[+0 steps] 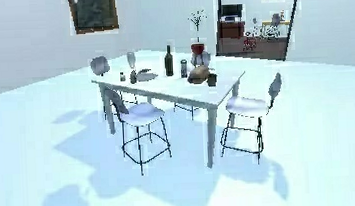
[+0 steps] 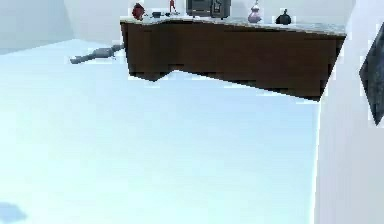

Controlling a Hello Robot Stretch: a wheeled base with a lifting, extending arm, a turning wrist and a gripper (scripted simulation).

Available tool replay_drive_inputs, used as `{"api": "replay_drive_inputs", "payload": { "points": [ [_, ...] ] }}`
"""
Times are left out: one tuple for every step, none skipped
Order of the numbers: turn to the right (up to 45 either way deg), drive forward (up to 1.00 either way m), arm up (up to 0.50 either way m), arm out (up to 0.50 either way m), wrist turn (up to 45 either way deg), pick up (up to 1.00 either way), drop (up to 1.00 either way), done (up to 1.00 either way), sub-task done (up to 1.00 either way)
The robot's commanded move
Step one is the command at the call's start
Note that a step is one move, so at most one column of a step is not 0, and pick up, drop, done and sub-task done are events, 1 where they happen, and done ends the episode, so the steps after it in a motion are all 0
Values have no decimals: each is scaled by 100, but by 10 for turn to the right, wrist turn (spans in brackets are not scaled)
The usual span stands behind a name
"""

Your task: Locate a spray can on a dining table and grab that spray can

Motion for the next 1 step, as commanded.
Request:
{"api": "replay_drive_inputs", "payload": {
  "points": [
    [300, 0, 0, 0, 0, 0, 0, 0, 0]
  ]
}}
